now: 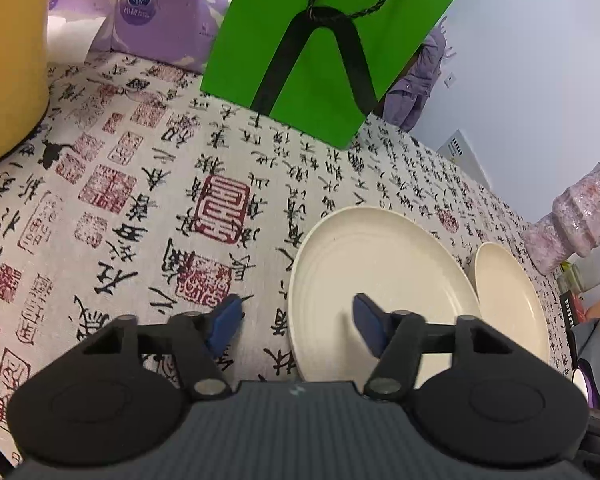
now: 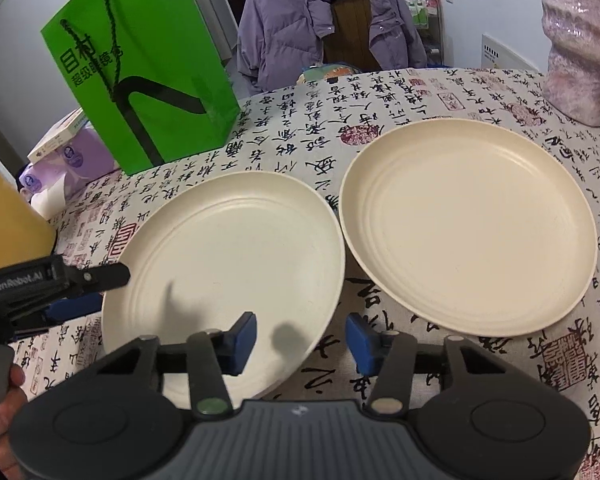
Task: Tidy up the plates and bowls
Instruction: 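Close the left gripper on one cream plate rim while the right gripper closes on its opposite rim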
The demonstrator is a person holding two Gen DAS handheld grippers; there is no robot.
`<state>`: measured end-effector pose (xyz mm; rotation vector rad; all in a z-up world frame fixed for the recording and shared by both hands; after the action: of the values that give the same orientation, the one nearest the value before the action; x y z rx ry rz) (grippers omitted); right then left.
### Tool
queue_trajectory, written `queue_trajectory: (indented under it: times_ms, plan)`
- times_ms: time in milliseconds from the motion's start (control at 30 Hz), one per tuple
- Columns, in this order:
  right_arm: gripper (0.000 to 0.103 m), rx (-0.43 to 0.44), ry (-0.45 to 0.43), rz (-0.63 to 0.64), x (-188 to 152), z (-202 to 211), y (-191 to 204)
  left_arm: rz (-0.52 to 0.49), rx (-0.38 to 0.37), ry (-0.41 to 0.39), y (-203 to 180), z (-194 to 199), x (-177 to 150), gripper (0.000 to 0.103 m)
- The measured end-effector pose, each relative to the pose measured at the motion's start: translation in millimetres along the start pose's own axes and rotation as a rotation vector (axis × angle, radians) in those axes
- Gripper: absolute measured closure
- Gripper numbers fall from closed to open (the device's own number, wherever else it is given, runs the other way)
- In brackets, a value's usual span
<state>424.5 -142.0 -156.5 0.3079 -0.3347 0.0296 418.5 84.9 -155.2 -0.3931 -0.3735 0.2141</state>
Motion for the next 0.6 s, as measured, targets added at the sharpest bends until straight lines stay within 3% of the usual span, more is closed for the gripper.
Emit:
queue_trajectory:
  times_ms: [267, 600]
  plan:
    - [0.059, 0.006, 0.002, -0.005, 7.1, -7.9, -0.2, -0.002, 0.002, 0.029, 1.8, -5.9, -1.3, 0.073]
    - [0.064, -0.015, 0.005, 0.003, 19.7, -12.5, -5.2, -0.005, -0.005, 0.032, 3.2, -8.3, -0.2, 0.082]
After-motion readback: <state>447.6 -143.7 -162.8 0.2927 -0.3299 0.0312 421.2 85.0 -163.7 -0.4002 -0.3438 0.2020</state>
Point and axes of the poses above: each gripper's, at about its wrist camera, not at the fingertips, and z roughly against the way its jaws point, y to its left, x to its top, the point moved 5 cm from there along -z, roughly the way its jaws point, and after that the axes turned 15 degrees about y, right-handed, at the moved point
